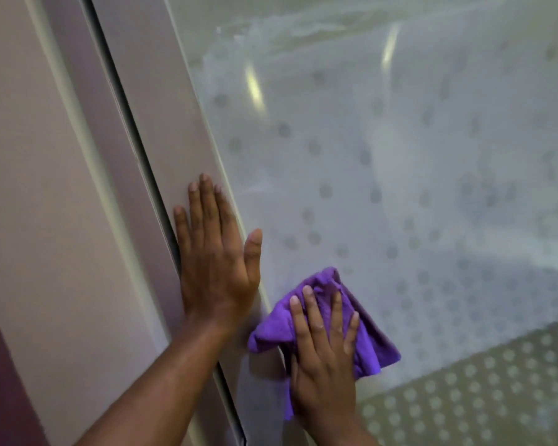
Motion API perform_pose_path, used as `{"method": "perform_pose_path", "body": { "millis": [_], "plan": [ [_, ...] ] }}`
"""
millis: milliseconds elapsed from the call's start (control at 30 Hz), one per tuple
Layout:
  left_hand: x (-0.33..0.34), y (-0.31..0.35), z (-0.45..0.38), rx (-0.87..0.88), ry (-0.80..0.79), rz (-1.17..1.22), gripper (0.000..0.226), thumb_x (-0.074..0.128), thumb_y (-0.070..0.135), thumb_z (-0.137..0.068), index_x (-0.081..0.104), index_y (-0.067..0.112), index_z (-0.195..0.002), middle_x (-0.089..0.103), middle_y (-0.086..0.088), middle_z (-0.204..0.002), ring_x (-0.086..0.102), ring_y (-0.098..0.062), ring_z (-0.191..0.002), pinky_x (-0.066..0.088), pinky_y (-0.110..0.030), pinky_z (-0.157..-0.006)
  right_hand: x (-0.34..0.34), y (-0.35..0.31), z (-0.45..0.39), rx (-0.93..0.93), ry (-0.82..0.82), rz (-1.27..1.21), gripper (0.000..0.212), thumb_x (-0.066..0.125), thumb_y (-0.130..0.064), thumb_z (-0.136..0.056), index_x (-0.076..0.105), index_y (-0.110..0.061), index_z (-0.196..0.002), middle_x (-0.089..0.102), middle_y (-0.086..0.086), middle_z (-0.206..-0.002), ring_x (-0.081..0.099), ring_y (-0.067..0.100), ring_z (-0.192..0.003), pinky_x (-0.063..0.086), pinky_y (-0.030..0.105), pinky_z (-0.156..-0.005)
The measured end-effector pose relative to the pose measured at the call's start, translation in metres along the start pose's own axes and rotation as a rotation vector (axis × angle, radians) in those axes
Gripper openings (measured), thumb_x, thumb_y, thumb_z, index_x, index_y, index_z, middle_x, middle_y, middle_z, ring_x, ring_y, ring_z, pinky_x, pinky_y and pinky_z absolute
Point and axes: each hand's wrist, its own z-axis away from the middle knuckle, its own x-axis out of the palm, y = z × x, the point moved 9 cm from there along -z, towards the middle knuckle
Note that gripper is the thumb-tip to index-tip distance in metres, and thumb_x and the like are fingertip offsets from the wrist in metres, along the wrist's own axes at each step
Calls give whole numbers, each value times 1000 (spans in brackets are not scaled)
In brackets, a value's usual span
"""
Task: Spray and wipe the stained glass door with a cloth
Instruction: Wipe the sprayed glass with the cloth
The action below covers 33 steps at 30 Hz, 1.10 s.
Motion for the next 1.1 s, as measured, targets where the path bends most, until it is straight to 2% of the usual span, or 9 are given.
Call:
{"method": "perform_pose_path", "body": {
  "millis": [133, 200, 300, 433, 600, 733, 867, 967, 1100],
  "plan": [
    [-16, -11, 0, -85, 116, 361, 75, 8, 44, -112, 29, -7, -163, 24, -23, -174, 22, -34, -164, 14, -51, -135, -23, -17, -96, -43, 33, -25, 80, 51, -28, -91, 24, -22, -166, 14, -2, -176, 8, 33, -163, 7, 63, -128],
    [-20, -14, -2, -131, 136, 434, 73, 9, 44, -113, 30, -5, -163, 26, -20, -174, 24, -30, -164, 14, -44, -135, -42, -27, -156, -107, 57, -45, 76, 55, -24, -95, 27, -21, -166, 16, -2, -176, 7, 30, -163, 8, 60, -129],
    [-20, -10, -4, -128, 128, 350, 68, 17, 38, -112, 32, -5, -162, 27, -20, -173, 27, -33, -162, 15, -45, -135, -63, -45, -255, -188, 68, -89, 66, 51, -21, -103, 30, -19, -165, 21, 1, -175, 6, 31, -163, 8, 58, -129],
    [-11, -5, -5, -124, 52, 169, 73, 13, 43, -112, 32, -7, -162, 26, -26, -172, 27, -42, -161, 21, -55, -132, -80, -73, -348, -255, 86, -104, 58, 45, -28, -110, 30, -19, -165, 21, 1, -175, 5, 31, -163, 0, 50, -131],
    [-6, -4, -5, -110, 38, 49, 68, 29, 37, -109, 32, -6, -162, 27, -26, -173, 27, -39, -162, 21, -55, -132, -82, -81, -345, -265, 137, -149, 55, 40, -27, -112, 30, -16, -165, 24, 1, -174, 7, 28, -164, 2, 49, -131],
    [-5, -3, -6, -107, 48, 41, 68, 28, 34, -108, 31, -6, -163, 25, -27, -173, 26, -39, -162, 20, -55, -133, -74, -59, -283, -324, 84, -168, 61, 49, -19, -106, 32, -15, -164, 27, 3, -173, 9, 24, -164, 8, 51, -131],
    [-4, -3, -5, -113, 38, 23, 69, 32, 31, -105, 30, -4, -164, 24, -27, -173, 24, -39, -162, 17, -54, -134, -68, -40, -222, -359, 35, -158, 67, 56, -19, -103, 31, -16, -164, 26, 2, -173, 5, 21, -164, 7, 47, -132],
    [-1, -4, -5, -127, 27, 19, 69, 31, 32, -104, 30, -3, -164, 25, -28, -172, 25, -41, -162, 19, -57, -133, -68, -50, -239, -388, 11, -136, 67, 56, -19, -104, 28, -17, -165, 22, 3, -175, 2, 22, -164, 5, 47, -133],
    [1, -5, -5, -113, 33, 13, 72, 33, 32, -102, 30, -6, -163, 25, -30, -172, 28, -44, -160, 21, -59, -131, -77, -75, -301, -446, 2, -145, 63, 50, -15, -106, 28, -17, -166, 21, 2, -175, 3, 25, -164, 2, 48, -132]
  ]
}}
